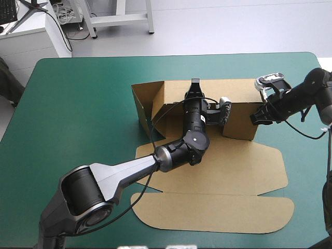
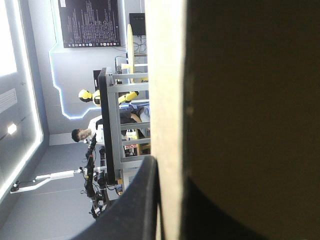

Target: Fold the box

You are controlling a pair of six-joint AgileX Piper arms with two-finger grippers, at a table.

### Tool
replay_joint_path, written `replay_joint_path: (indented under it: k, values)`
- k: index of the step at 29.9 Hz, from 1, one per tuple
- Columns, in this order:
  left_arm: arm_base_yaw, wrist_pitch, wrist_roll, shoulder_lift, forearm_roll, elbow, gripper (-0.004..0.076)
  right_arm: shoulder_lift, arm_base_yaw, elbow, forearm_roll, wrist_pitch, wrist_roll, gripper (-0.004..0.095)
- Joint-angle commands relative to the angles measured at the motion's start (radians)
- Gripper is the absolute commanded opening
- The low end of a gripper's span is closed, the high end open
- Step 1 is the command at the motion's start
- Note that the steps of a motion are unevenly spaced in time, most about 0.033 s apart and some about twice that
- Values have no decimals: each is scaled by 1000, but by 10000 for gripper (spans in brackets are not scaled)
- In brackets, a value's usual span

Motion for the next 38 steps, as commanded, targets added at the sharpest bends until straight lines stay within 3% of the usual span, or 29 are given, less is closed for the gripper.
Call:
replay_joint_path:
  k: [1,4,11,19,21,25,38]
  values:
    - [-16,-76,-20,-33,-1,-10,-10,-40,-1,-24,113,-81,-80,361]
    - [-16,-72,-20,-33,19,-10,-10,-40,-1,-24,193,-116,-132,361]
    - [-16,-81,-25,-33,19,-10,-10,-6,-1,-24,221,-134,-144,361]
    - [-16,-85,-32,-33,17,-10,-10,84,-1,-24,330,-130,-144,349]
    - [-16,-85,-44,-33,19,-10,-10,97,-1,-24,341,-122,-144,285]
    - [-16,-92,-49,-33,31,-10,-10,100,-1,-24,341,-118,-148,-13]
    - [-16,-95,-122,-33,91,-10,-10,97,16,-24,300,-107,-132,4]
